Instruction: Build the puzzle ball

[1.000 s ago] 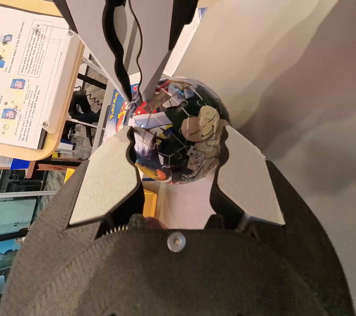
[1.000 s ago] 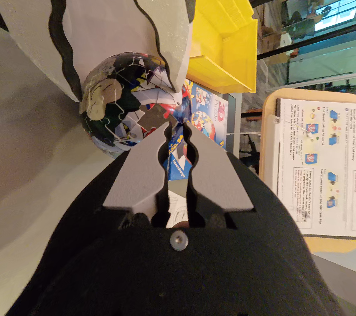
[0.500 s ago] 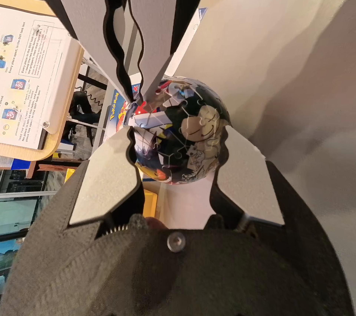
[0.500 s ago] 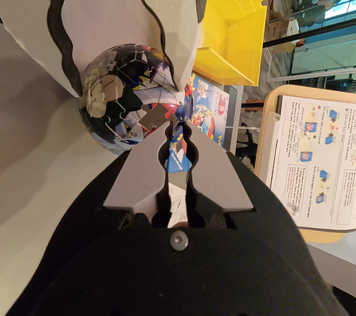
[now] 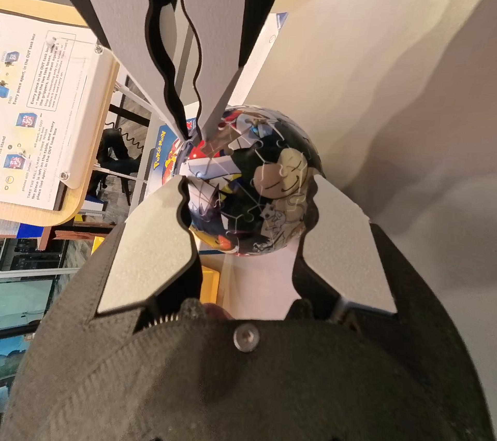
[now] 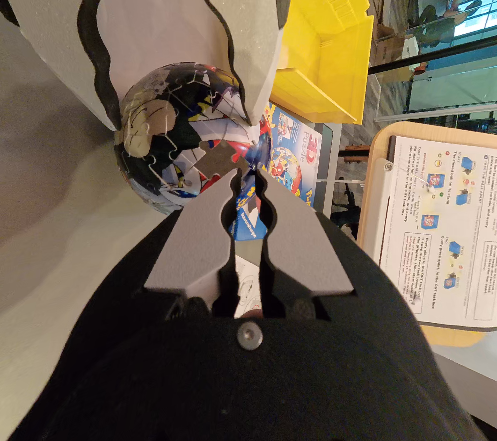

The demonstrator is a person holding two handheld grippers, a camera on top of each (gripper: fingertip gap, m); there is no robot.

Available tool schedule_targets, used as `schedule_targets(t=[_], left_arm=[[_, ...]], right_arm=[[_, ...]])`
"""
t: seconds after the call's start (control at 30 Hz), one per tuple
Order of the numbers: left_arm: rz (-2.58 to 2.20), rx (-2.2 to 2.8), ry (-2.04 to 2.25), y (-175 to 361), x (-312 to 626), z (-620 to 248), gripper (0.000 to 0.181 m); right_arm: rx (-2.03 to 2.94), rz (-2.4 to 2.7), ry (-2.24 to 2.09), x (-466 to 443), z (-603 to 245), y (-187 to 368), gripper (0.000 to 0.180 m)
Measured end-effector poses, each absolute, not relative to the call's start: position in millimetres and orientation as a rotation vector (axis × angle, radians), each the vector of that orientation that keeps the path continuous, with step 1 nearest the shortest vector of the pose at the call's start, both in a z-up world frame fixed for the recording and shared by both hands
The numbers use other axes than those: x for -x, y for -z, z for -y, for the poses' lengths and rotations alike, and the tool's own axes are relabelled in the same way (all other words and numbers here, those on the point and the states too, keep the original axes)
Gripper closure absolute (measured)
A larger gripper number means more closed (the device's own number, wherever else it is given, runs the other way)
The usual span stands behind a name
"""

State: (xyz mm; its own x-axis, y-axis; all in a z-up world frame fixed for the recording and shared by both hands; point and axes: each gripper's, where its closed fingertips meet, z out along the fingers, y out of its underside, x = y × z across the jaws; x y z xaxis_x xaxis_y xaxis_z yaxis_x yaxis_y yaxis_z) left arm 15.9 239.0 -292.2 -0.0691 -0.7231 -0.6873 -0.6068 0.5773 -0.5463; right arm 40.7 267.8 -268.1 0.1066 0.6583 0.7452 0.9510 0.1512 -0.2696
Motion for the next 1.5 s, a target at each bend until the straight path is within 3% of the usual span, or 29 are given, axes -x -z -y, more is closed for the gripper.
schedule_targets(t=[0.37,0.7,1.07,1.5], left_arm=[[-1.756,1.102,0.144,291.9,-16.6,-238.8,0.097],[-1.755,1.106,0.152,291.3,-16.9,-238.6,0.098],[-1.755,1.107,0.157,291.2,-17.2,-239.4,0.098],[-1.761,1.102,0.141,291.7,-16.5,-238.9,0.097]], right_arm=[[1.618,1.613,0.461,-41.7,-268.5,268.3,0.172],[1.641,1.507,0.289,-43.0,-263.6,260.7,0.157],[1.765,1.491,0.008,-37.4,-265.4,267.9,0.166],[1.825,1.47,0.056,-38.2,-265.7,268.0,0.167]])
